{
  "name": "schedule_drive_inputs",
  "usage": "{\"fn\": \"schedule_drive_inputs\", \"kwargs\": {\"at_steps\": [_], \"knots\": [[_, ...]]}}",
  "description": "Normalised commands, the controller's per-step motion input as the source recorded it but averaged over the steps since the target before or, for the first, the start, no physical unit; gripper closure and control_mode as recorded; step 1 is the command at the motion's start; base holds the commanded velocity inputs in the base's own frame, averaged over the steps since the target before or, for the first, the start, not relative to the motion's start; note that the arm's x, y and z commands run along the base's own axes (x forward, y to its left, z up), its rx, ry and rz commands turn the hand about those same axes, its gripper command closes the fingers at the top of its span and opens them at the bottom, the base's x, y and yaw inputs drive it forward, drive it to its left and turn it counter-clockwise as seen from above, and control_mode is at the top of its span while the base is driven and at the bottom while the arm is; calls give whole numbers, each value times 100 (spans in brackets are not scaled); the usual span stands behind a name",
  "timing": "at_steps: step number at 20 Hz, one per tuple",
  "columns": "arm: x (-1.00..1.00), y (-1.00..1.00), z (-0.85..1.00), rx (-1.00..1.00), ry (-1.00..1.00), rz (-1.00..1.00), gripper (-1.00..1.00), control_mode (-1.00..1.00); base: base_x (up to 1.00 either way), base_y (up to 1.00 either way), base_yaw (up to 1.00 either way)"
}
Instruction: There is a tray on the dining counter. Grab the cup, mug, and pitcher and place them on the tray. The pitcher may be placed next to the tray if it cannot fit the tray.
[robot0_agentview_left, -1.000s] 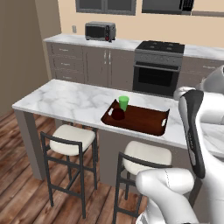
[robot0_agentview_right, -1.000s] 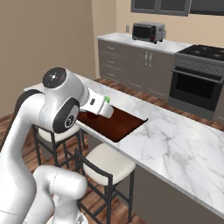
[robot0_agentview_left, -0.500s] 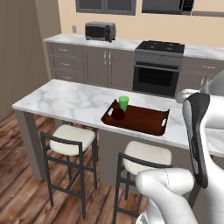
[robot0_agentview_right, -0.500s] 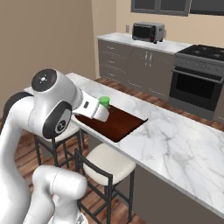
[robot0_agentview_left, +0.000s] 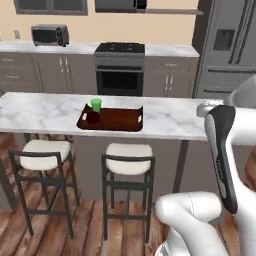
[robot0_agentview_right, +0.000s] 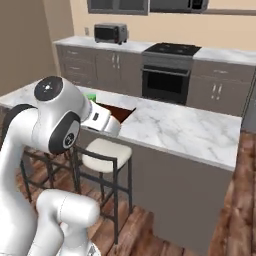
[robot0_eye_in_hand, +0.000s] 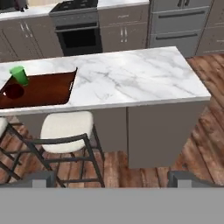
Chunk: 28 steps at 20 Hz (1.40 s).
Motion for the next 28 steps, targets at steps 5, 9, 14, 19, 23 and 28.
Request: {"fn": "schedule_drive_inputs", "kwargs": {"at_steps": [5, 9, 14, 19, 23, 28], "knots": [[0, 0, 0, 0, 0, 0, -100, 100, -87, 0, -97], [0, 0, 0, 0, 0, 0, -100, 100, -65, 0, -100], [0, 0, 0, 0, 0, 0, -100, 100, -53, 0, -100], [0, 0, 0, 0, 0, 0, -100, 100, -42, 0, -97], [0, 0, 0, 0, 0, 0, -100, 100, -11, 0, -77], [0, 0, 0, 0, 0, 0, -100, 100, 18, 0, -34]]}}
